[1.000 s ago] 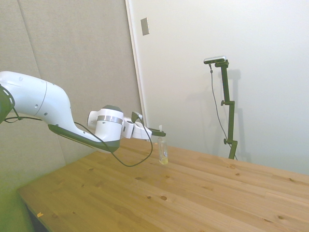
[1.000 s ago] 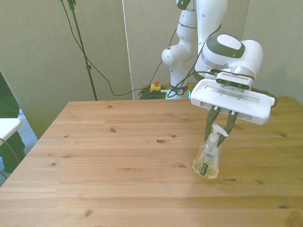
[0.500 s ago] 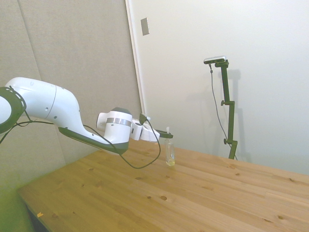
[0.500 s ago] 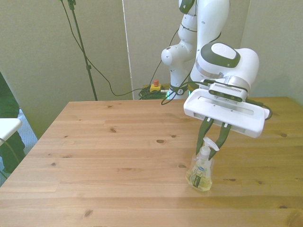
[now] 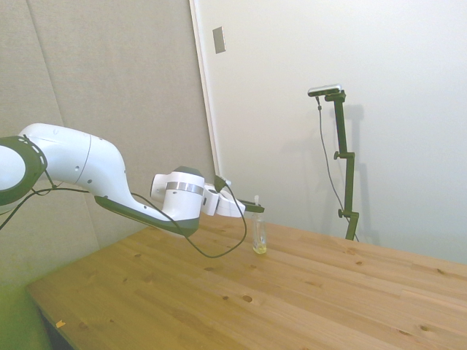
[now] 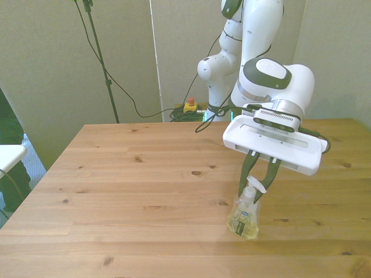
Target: Stand the sanitizer
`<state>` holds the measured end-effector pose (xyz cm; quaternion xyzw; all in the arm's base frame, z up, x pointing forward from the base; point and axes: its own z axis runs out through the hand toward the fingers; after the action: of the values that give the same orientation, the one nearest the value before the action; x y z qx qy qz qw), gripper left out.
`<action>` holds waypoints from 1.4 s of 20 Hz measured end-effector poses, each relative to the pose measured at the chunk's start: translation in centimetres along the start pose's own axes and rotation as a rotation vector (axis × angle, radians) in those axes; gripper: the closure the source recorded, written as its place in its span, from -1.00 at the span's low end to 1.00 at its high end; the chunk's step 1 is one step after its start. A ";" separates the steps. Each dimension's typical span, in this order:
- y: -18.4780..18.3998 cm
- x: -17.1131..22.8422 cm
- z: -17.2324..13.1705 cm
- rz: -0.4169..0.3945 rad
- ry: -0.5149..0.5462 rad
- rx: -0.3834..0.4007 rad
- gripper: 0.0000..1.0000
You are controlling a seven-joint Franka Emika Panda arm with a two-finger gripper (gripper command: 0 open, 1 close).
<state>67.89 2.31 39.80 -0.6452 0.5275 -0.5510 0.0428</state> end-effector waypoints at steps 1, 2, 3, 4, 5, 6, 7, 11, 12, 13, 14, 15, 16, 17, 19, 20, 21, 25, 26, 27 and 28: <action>0.0 0.0 -0.1 -0.001 -0.001 0.000 -1.00; 0.0 -0.1 -0.2 -0.002 -0.001 0.001 -1.00; 0.0 -0.2 -0.3 -0.002 -0.001 0.001 -1.00; 0.0 -0.2 -0.3 -0.002 -0.002 0.000 -1.00; 0.1 -0.2 -0.4 -0.001 -0.002 0.000 -1.00; 0.1 -0.1 -0.4 0.002 -0.005 -0.001 -1.00; 0.1 -0.1 -0.5 0.006 -0.008 -0.002 -1.00; 0.2 0.3 -0.8 0.016 -0.015 -0.002 -1.00; 0.2 0.4 -0.9 0.016 -0.014 0.000 -1.00; 0.1 0.5 -1.1 0.016 -0.011 0.003 -1.00; 0.0 0.7 -1.2 0.017 -0.008 0.005 -1.00; -0.1 0.7 -1.4 0.018 -0.008 0.006 -1.00; 0.0 0.7 -1.5 0.019 -0.009 0.006 -1.00; 0.0 0.7 -1.6 0.021 -0.011 0.006 -1.00; 0.2 0.6 -1.8 0.022 -0.014 0.004 -1.00; 0.4 0.5 -1.9 0.023 -0.020 0.001 -1.00; 0.7 0.4 -2.0 0.021 -0.025 -0.003 -1.00; 2.3 -0.2 -2.1 0.014 -0.057 -0.025 -1.00; 2.7 -0.2 -2.2 0.016 -0.069 -0.031 -1.00; 2.9 -0.1 -2.4 0.017 -0.078 -0.034 -1.00; 3.0 0.2 -2.7 0.021 -0.088 -0.038 -1.00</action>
<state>63.87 2.28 39.04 -0.6640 0.5419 -0.5117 0.0594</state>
